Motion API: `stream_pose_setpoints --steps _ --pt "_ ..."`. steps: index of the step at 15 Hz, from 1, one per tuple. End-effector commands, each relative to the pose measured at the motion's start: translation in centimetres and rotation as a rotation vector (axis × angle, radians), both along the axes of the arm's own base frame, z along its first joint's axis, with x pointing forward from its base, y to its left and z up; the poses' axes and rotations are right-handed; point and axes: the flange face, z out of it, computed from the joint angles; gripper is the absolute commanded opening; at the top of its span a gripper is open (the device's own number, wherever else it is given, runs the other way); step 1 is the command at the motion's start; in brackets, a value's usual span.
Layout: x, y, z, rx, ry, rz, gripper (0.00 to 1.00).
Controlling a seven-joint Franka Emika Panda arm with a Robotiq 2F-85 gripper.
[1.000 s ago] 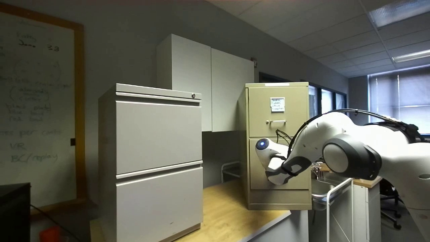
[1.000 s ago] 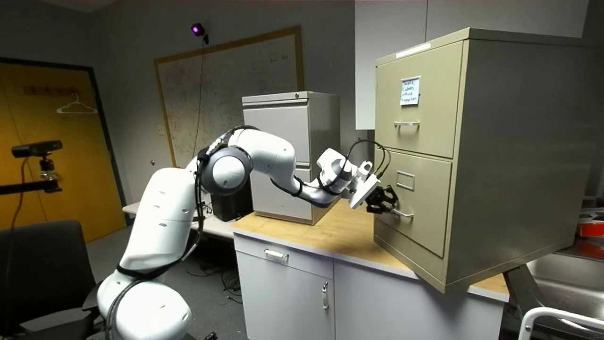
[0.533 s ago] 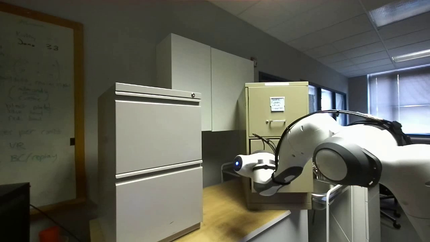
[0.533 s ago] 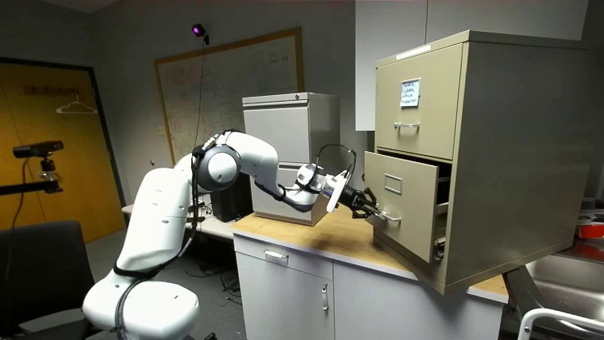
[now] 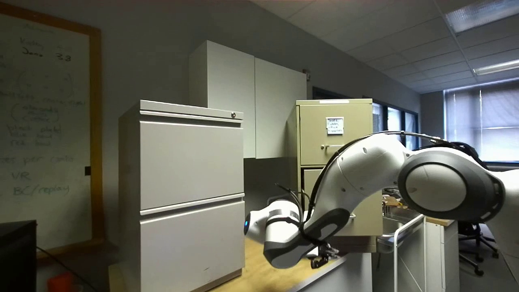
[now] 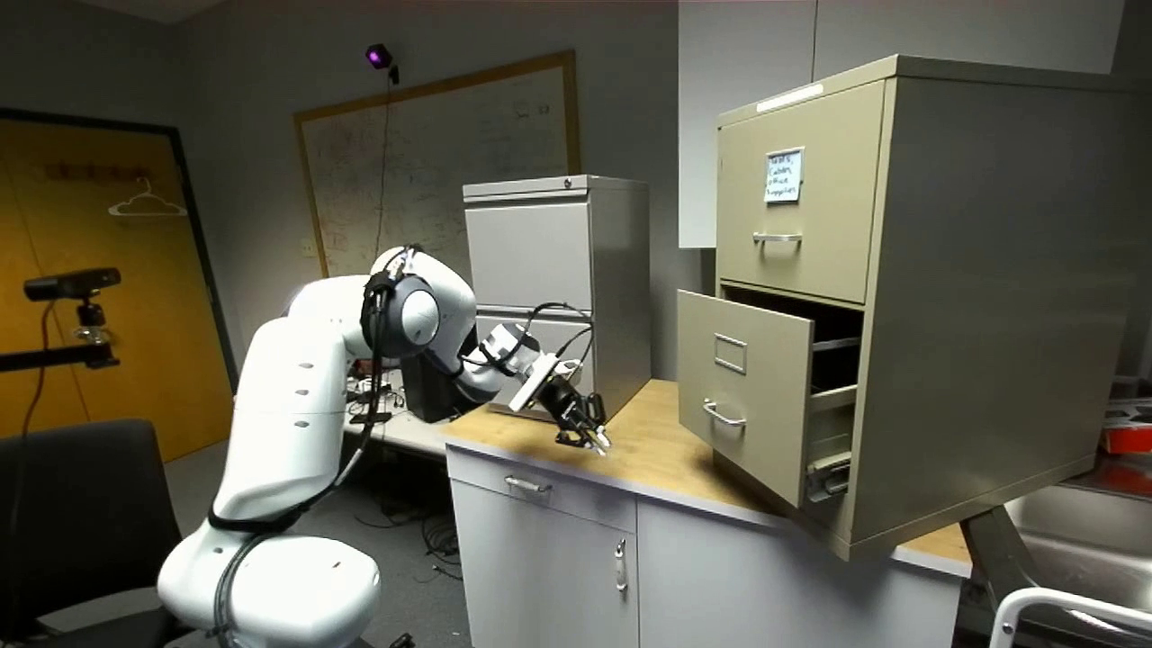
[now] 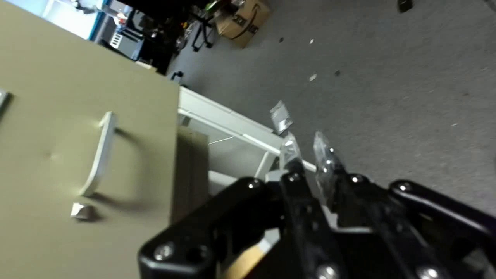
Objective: Open the bottom drawer of the file cabinet
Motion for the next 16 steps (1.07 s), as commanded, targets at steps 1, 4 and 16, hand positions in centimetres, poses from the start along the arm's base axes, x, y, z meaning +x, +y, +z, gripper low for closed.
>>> stream_pose_setpoints --steps 1,4,16 --pt "-4.4 5.6 -0.4 0.138 0.127 -0.089 0.05" --pt "-6.5 7.9 0.2 0.270 0.190 -0.172 0.05" --pt "-2.4 -0.4 8.8 0.353 -0.232 -0.046 1.00"
